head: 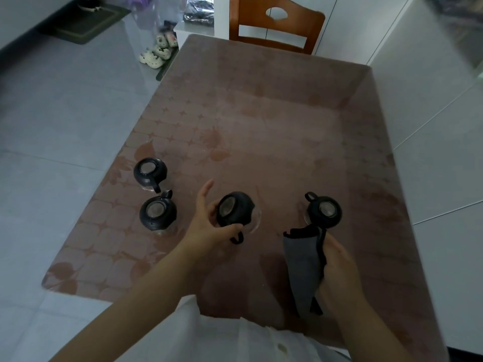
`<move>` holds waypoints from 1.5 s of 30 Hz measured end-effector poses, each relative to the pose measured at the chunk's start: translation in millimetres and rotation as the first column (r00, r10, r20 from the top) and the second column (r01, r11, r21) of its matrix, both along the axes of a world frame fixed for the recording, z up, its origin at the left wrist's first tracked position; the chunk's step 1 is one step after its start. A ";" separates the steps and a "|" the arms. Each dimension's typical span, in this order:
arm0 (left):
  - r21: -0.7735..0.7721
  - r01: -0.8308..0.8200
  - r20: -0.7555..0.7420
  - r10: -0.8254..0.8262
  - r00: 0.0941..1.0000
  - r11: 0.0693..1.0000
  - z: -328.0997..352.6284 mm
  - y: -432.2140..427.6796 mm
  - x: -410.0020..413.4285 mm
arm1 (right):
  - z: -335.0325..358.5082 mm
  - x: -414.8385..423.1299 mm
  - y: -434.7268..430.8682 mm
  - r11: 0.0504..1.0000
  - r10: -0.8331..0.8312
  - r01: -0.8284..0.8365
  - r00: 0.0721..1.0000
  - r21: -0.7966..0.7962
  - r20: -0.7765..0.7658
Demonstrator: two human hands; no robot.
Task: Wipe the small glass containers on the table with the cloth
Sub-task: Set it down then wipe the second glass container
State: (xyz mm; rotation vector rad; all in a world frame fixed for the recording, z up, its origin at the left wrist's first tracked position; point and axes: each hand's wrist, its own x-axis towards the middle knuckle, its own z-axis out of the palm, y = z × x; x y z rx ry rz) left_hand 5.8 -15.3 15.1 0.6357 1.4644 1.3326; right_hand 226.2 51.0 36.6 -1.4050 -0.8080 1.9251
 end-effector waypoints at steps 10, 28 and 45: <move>0.130 0.110 0.082 -0.121 0.989 0.985 45.8 6.5 14.2 | 55.7 -34.1 -16.0 0.590 -0.070 -0.119 0.978 0.799 0.197; 0.099 0.212 -0.011 -0.212 0.977 0.972 64.9 4.6 30.7 | 36.2 -34.1 -10.9 0.540 -0.147 -0.228 0.922 0.810 0.357; 0.140 0.256 -0.125 -0.239 0.963 0.957 76.9 12.0 23.8 | 41.2 -40.1 -3.0 0.089 -0.066 -0.527 0.844 0.845 0.533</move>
